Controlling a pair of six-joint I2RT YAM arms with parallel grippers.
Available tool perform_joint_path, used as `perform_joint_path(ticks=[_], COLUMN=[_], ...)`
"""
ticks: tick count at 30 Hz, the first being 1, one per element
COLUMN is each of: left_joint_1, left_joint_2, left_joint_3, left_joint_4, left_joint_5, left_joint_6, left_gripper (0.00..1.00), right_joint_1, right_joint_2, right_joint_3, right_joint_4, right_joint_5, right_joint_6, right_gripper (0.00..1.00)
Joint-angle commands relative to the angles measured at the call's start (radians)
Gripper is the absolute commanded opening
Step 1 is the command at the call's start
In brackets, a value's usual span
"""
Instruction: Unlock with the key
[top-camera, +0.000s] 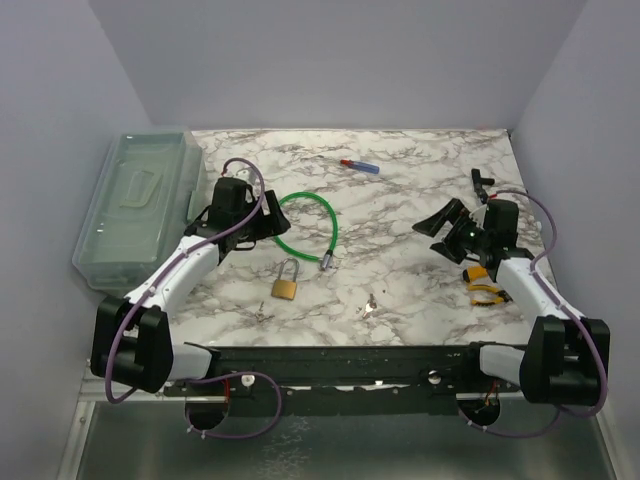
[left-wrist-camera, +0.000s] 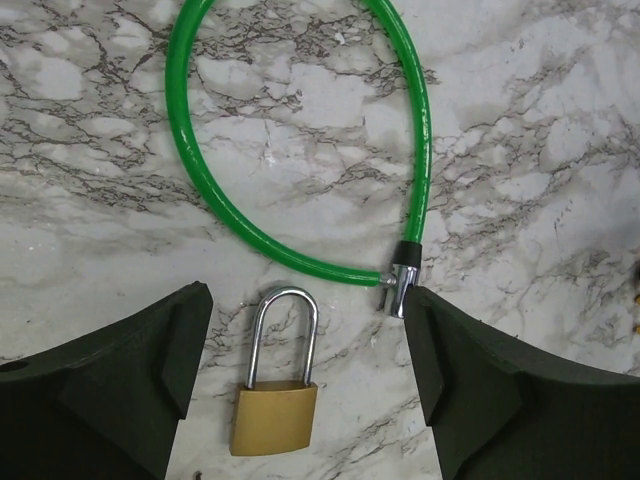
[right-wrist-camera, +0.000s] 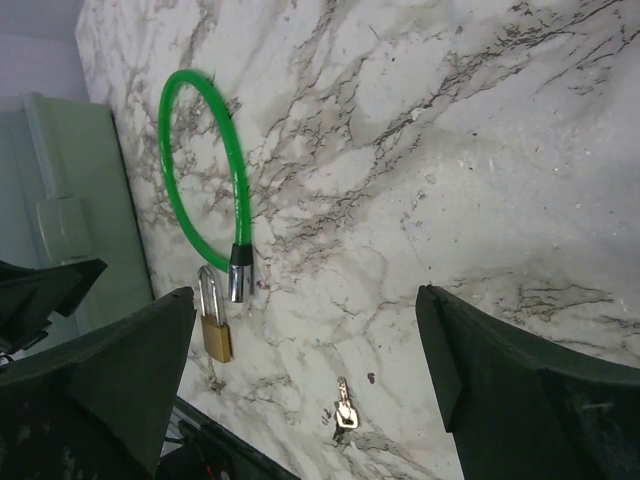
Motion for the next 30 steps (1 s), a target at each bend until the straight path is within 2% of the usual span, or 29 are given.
perform_joint_path(ticks=[1, 4, 8, 15, 20, 30], left_joint_1=[-0.018, -0.043, -0.066, -0.084, -0.089, -0.095], left_joint_2=[0.002, -0.017, -0.037, -0.184, -0.242, -0.276], left_joint_3=[0.014, 0.003, 0.009, -0.039, -0.047, -0.044], left_joint_4=[-0.012, -0.010, -0.057, -0.076, -0.072, -0.072], left_joint_5=[-0.040, -0.077, -0.115, -0.168, -0.209, -0.209], left_joint_6=[0.033, 0.050, 0.060, 0.047, 0.049, 0.053], left_gripper=[0.84, 0.83, 0.76, 0.74, 0.72, 0.70], right_joint_1=[0.008, 0.076, 0.298, 0.623, 0.842, 0.931], right_joint_2=[0.050, 0.040, 0.038, 0.157, 0.276, 0.421], right_joint_3=[0.107, 0.125, 0.198, 0.244, 0.328, 0.330], right_joint_4=[-0.090, -0.172, -0.343, -0.510, -0.689, -0.663], right_joint_5=[0.010, 0.109, 0.384, 0.643, 0.805, 0.794], right_joint_6=[0.003, 0.017, 0.061, 0.177, 0.361, 0.386], right_gripper=[1.00, 1.00, 1.00, 0.98, 0.96, 0.81])
